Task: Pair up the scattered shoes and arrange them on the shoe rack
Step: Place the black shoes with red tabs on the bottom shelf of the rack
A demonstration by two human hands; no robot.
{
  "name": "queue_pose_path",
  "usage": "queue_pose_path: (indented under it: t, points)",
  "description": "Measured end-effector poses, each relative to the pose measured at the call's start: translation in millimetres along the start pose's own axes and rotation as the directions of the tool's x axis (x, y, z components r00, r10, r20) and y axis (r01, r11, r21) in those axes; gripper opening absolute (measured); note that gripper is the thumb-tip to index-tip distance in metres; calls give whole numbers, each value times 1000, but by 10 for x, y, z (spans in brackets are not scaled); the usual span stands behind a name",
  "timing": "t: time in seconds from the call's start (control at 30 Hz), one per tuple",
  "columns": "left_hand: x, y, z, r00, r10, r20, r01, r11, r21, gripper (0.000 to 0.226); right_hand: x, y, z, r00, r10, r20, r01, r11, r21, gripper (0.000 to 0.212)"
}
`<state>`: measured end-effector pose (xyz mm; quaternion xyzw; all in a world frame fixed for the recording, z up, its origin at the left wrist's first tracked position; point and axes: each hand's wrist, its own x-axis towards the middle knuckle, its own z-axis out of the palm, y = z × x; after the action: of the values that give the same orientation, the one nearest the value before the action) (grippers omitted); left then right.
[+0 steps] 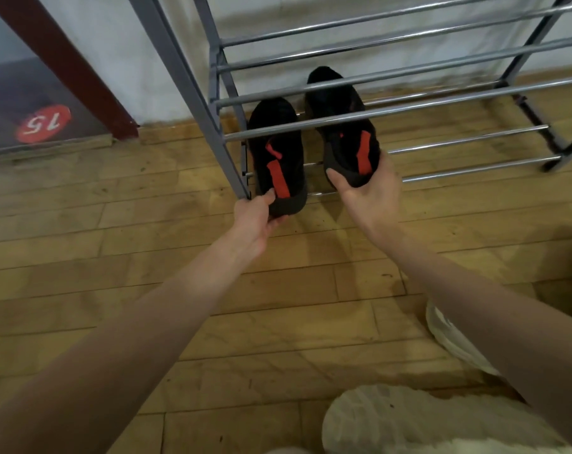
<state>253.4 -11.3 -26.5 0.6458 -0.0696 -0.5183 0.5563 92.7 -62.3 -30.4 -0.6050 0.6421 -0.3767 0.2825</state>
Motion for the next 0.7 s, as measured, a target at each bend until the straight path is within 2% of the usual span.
queue_pose_path:
  t: [0.17,0.27,0.47,0.57,0.7]
  points:
    - [28,-39,13,993,-13,-113,5,997,-73,42,-42,-60,203,999,-48,26,50,995,-87,81]
    - [28,-39,14,985,2,-170,-19,995,-96,38,-68,25,233,1000,-6,3,6,994,-112,82]
    - [1,-90,-30,994,11,-106,-18,997,-72,46,-2,168,36,994,-48,95,65,980,-187,74]
    - [-94,-110,-8,996,30,-81,-33,999,-33,46,-31,161,-23,985,-62,163,82,990,-119,69]
    - [-278,-153,13,995,-5,-97,14,995,94,27,-153,199,-151,961,-85,264,129,979,-156,63]
